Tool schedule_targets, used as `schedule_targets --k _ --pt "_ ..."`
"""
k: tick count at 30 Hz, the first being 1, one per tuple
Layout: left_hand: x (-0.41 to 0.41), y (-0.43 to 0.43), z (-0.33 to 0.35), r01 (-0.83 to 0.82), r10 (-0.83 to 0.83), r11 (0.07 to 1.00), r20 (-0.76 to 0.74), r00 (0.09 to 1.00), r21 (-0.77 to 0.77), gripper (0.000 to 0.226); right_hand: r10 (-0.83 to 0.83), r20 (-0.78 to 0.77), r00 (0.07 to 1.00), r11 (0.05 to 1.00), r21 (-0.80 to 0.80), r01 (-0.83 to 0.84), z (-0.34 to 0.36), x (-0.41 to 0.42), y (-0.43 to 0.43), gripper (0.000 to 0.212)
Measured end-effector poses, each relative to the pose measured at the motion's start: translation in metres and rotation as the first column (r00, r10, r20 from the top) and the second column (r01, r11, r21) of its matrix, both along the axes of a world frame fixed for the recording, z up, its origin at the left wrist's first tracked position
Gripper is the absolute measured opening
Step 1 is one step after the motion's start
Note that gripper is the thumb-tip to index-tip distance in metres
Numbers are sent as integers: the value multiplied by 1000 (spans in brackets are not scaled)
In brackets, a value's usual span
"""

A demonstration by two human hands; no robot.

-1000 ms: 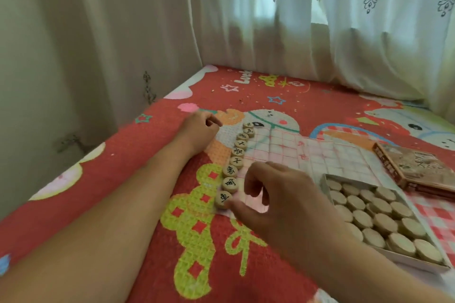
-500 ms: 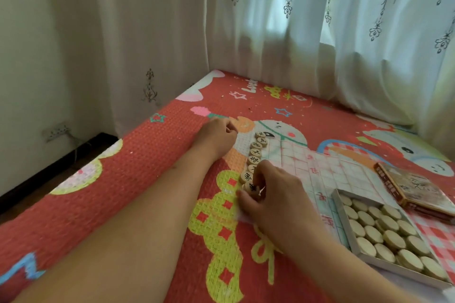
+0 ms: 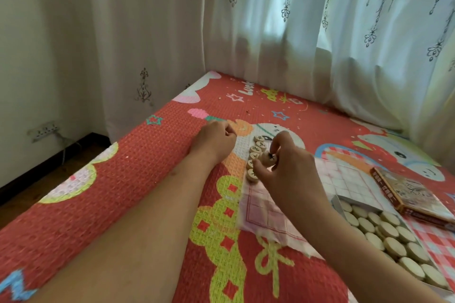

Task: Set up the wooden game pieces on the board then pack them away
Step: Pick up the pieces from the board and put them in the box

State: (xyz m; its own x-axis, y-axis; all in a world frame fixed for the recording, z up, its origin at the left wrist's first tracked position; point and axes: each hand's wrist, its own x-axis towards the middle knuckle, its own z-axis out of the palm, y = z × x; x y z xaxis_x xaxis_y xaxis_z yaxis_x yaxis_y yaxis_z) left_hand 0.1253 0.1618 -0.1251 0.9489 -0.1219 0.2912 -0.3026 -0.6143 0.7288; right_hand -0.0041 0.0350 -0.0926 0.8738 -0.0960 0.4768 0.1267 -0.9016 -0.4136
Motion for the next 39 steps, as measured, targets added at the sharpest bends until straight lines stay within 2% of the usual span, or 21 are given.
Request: schedule_targets --k 3,8,11,13,18,21,23,25,28,29,32,34,39 --pt "0 -1 0 0 0 1000 -4 1000 -4 19 14 -109 994 998 -55 -21 -16 5 3 32" --pt "0 -1 0 -6 6 1000 -10 1000 -26 21 -12 92 996 998 56 7 2 24 -8 29" --pt "-1 -1 1 -3 2 1000 -14 1000 -24 20 17 -47 999 999 -35 -18 -10 32 -1 32" --pt "0 -1 1 5 -5 999 -18 1000 -33 20 38 -79 996 998 -50 -42 -19 36 0 35" --pt "2 -1 -2 8 -9 998 -15 1000 -61 21 5 98 995 996 93 -15 1 58 -14 36" --pt "1 -1 -1 7 -8 998 -17 1000 -55 20 56 -12 998 998 11 -56 -18 60 -8 41" --pt "1 0 -1 9 -11 998 -19 1000 -58 20 74 -29 997 997 0 -74 -26 62 -6 43" --pt "0 0 -1 9 -10 998 -19 1000 -70 21 78 6 997 994 75 -78 -16 68 -11 44" --pt "0 1 0 10 -12 996 -21 1000 -85 21 24 157 987 994 104 -41 -1 85 -19 45" --pt "-1 1 0 10 -12 996 -21 1000 -85 21 15 148 989 996 83 -27 -2 89 -19 45" --pt "0 0 1 9 -10 996 -19 1000 -85 22 -7 -22 1000 997 -72 6 -23 92 -13 49" --pt "0 1 0 7 -9 996 -18 1000 -89 21 0 -40 999 995 -103 -4 -31 94 -13 51" --pt "-2 2 1 14 -16 993 -23 1000 -113 21 77 39 996 996 44 -78 -20 98 -17 52"
